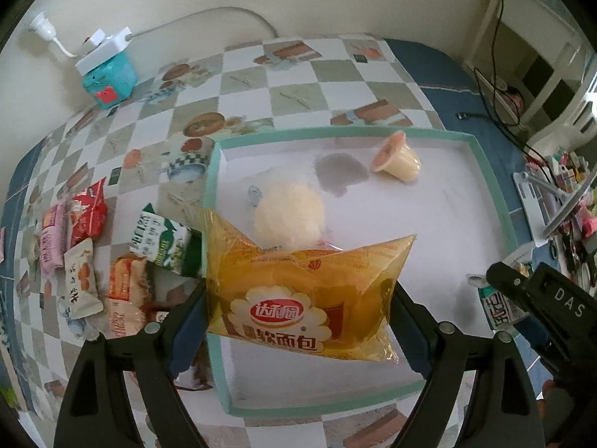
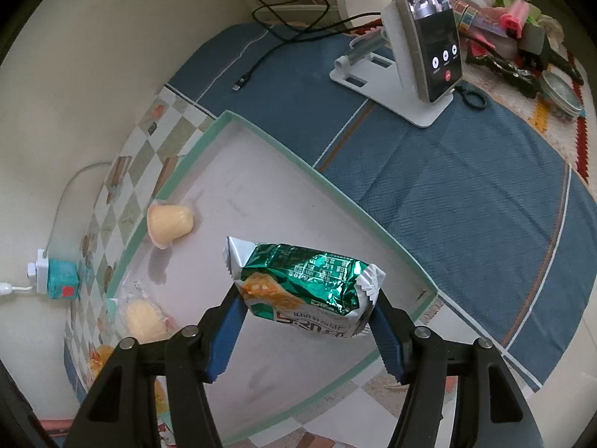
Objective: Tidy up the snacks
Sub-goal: 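Carry both packs over the tray and open both tools to drop them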
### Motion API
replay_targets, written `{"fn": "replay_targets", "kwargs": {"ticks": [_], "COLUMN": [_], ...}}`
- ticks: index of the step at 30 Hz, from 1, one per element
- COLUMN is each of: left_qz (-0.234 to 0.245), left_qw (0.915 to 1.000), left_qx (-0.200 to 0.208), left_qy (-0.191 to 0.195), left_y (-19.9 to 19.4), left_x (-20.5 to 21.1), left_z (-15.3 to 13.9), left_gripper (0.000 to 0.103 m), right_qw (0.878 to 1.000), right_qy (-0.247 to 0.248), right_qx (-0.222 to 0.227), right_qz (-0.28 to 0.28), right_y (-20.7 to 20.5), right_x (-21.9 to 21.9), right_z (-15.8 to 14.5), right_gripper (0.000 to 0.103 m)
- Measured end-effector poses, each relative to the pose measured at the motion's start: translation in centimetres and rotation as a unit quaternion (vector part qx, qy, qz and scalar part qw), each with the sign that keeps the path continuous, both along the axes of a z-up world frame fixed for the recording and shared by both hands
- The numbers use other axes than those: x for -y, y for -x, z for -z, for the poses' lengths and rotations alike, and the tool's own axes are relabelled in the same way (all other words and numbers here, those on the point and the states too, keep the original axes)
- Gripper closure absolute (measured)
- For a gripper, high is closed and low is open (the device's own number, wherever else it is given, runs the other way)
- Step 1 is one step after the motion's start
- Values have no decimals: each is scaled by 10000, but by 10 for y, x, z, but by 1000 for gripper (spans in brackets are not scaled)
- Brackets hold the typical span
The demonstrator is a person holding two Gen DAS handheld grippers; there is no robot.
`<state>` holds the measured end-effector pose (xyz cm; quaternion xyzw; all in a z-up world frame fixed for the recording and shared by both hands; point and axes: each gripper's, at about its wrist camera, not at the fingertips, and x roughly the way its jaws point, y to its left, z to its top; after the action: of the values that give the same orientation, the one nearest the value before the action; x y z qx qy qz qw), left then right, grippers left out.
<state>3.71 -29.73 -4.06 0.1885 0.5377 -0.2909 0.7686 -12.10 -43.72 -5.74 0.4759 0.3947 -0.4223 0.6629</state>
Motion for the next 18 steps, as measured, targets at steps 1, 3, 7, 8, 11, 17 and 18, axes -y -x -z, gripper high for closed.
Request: {"fn": "replay_targets", "kwargs": {"ticks": [1, 3, 7, 8, 11, 17, 18], "left_qz": [-1, -15, -77, -110, -217, -528, -583], "left_qw": [10000, 10000, 9999, 9999, 9996, 9982, 9979], "left_qx": [-1, -12, -93, -113, -127, -194, -210], "left_qy": [-13, 7, 54, 54, 101, 187, 191], "left_y": [0, -1, -4, -6, -12, -28, -30], "left_x": [0, -1, -6, -8, -14, -30, -33], "left_z": [0, -1, -3, -3, -6, -10, -9], "left_gripper": [14, 14, 14, 14, 14, 13, 13], "right_qw": [10000, 10000, 10000, 10000, 9999, 9997, 9996], "right_qy": [3, 12, 14, 10, 11, 149, 171], "right_qx": [-2, -16, -32, -41, -69, -86, -92], "right_qz": [-12, -43, -82, -88, -117, -171, -182], "right_y": [-1, -2, -4, -5, -6, -8, -8], "right_x": [0, -1, -1, -1, -1, -4, -4], "right_z": [0, -1, 0, 0, 1, -3, -4], "right_gripper": [35, 35, 35, 35, 33, 17, 17]}}
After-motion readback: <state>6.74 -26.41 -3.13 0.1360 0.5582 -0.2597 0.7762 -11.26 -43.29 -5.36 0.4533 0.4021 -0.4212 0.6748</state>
